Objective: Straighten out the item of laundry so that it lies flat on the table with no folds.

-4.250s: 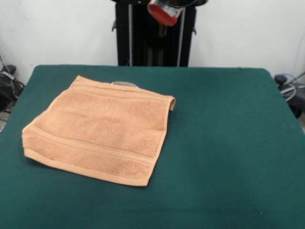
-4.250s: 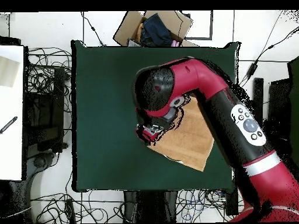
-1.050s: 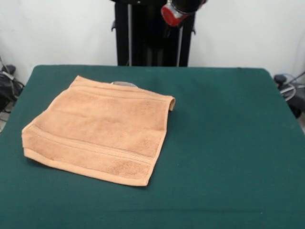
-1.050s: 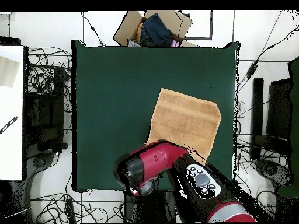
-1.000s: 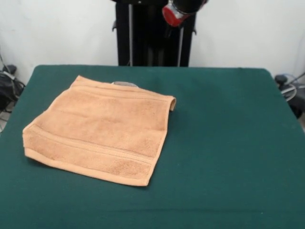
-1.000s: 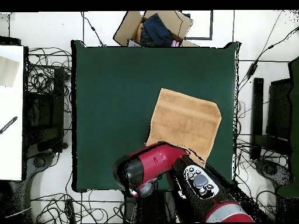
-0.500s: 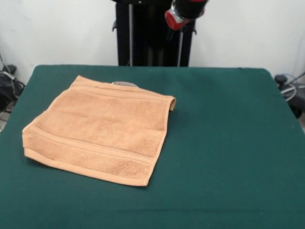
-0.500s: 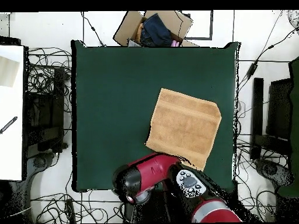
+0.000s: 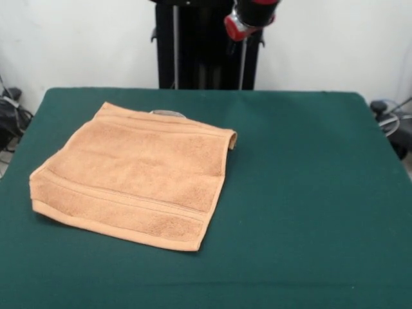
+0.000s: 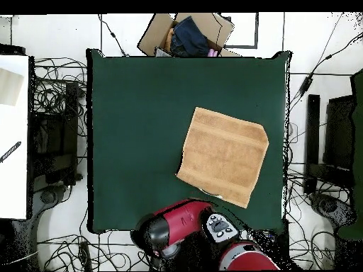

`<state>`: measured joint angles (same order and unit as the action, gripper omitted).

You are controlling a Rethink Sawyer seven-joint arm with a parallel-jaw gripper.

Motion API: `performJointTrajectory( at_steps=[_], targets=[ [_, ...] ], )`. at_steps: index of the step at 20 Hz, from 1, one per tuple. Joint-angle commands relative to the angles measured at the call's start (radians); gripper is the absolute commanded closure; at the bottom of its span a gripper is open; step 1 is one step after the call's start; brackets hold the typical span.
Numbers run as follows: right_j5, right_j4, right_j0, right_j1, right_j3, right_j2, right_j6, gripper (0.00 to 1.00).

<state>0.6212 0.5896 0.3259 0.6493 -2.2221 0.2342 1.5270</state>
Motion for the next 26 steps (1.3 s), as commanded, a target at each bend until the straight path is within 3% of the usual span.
performJointTrajectory(
  at_steps=[1, 8, 18, 26],
  targets=[
    [-0.146, -0.036, -0.056, -0.068, 0.0, -0.098, 0.285, 0.0],
    [-0.2, -0.05, -0.097, -0.117, 0.025, -0.152, 0.275, 0.0],
    [-0.184, -0.121, -0.119, -0.264, 0.182, -0.151, 0.238, 0.0],
    [-0.176, -0.155, -0.154, -0.331, 0.277, -0.153, 0.232, 0.0]
  ],
)
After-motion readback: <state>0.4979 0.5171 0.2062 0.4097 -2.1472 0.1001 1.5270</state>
